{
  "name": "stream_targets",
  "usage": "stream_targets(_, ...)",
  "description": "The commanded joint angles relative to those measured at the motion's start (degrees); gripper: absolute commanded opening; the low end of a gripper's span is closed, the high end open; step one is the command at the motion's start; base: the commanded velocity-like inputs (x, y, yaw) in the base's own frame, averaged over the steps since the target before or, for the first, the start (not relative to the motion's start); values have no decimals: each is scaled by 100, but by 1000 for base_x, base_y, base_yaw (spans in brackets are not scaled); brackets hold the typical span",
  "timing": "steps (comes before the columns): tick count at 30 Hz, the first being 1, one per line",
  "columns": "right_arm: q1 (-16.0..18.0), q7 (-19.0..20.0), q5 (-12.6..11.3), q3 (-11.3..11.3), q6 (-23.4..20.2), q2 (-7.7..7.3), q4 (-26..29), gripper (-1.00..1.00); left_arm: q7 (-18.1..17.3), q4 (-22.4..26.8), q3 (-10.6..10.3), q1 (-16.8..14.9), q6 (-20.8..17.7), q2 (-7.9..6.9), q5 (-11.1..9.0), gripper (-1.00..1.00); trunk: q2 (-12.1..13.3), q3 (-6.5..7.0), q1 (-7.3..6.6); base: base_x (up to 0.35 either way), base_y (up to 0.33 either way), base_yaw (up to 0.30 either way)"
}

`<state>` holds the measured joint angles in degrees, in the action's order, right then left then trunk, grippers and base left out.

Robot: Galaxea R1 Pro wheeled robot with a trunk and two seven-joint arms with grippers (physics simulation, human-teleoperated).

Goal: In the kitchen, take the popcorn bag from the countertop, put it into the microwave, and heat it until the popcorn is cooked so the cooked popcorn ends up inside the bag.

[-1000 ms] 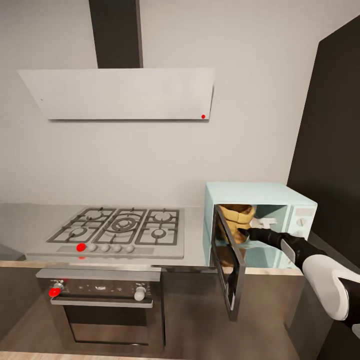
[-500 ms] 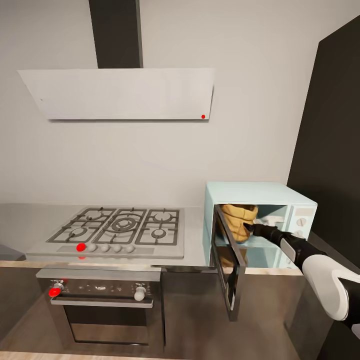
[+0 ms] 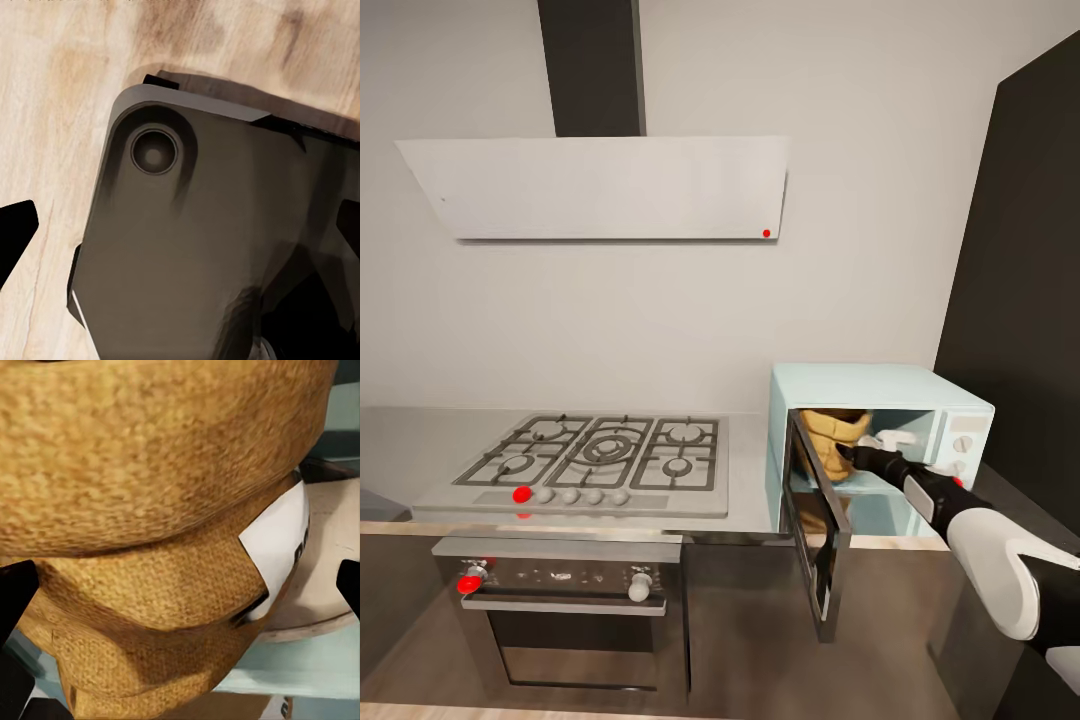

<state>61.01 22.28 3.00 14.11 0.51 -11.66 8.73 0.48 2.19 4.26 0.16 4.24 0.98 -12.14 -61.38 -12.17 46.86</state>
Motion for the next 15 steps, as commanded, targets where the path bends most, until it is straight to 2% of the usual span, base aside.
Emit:
stream_targets(1,3,27,33,42,6,2,-3,100,5,9,39,2,7,1,0,100,-4,-6,1,6,0,0)
stream_targets(5,6,16,28,40,10,6,-3,100,5,1,33,2,1,-2,-13,100,-4,-6,1,133,0,0)
stream_targets(11,3,6,16,40,19,-2,-3,100,5,3,41,2,-2,-2,-13,100,-4,-6,1,272,0,0)
stream_targets(15,2,5,16,40,19,-22,-9,100,5,5,48,2,5,-2,-8,100,-4,-6,1,76,0,0)
